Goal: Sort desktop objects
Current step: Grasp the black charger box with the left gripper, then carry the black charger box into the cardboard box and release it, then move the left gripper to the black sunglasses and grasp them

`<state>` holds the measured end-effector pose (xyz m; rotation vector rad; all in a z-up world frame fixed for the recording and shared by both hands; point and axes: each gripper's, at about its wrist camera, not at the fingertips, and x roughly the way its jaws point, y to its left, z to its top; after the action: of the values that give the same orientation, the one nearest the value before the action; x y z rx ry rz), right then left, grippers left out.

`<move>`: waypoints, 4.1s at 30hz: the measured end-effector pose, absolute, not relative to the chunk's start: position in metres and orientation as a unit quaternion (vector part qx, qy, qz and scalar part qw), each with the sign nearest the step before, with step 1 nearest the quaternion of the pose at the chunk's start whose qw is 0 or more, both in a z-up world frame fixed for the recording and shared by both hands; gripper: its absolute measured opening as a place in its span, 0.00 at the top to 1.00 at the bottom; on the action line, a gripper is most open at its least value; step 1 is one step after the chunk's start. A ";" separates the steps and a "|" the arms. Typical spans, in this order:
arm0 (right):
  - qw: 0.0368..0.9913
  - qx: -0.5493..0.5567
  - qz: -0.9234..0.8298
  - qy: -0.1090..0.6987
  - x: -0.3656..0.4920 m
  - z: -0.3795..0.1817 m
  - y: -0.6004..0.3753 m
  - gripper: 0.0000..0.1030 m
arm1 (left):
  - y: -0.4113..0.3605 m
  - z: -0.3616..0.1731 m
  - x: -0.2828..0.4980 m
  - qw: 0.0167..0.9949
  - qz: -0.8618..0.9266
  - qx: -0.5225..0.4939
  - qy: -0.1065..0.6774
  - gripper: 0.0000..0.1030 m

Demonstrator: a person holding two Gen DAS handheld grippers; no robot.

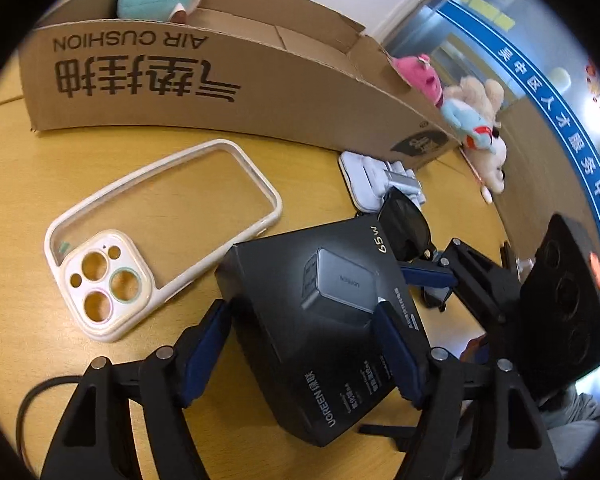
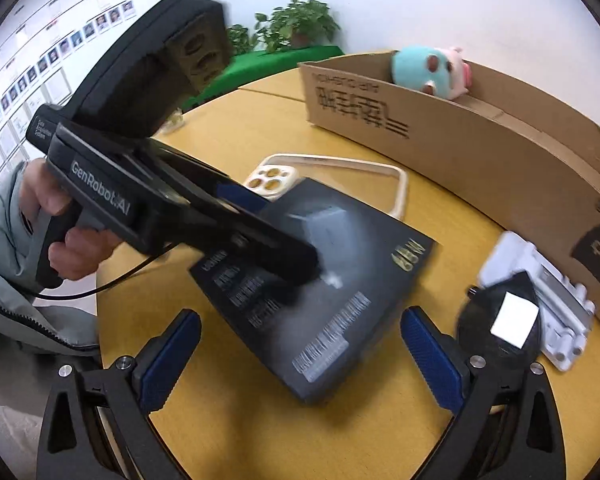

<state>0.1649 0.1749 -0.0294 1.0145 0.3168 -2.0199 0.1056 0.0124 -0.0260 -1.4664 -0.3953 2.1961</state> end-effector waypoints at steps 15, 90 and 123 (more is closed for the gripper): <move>0.336 0.327 -0.869 0.160 0.166 0.005 0.170 0.07 | 0.013 0.035 0.092 0.235 0.851 -0.452 -0.129 0.45; 0.333 0.448 -0.828 0.062 -0.249 -0.023 0.180 0.13 | 0.024 0.076 -0.254 0.113 0.860 -0.498 -0.026 0.56; 0.142 0.270 -0.951 0.040 0.055 0.107 0.190 0.57 | 0.026 0.147 0.064 0.090 0.974 -0.208 0.000 0.98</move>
<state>0.0553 0.1904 0.1065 0.7792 0.1143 -2.7455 0.0643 0.0261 0.1467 -0.6191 0.0012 2.8960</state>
